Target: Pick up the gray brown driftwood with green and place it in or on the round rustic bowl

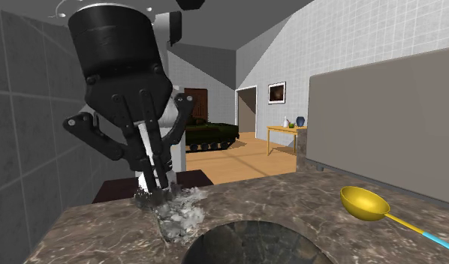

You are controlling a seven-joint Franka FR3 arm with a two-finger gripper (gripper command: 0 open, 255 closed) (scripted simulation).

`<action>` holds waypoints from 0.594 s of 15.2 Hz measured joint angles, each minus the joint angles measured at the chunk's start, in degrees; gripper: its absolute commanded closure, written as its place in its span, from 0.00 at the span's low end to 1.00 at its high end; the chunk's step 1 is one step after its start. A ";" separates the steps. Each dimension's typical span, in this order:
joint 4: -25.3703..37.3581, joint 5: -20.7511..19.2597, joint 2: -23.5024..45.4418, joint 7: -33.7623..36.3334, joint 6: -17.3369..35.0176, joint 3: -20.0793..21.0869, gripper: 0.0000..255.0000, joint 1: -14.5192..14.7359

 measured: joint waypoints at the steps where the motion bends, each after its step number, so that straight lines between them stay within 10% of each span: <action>1: 1.04 0.00 0.91 1.05 0.12 0.46 1.00 0.56; 9: 9.37 -0.82 7.38 10.14 0.20 3.93 1.00 5.54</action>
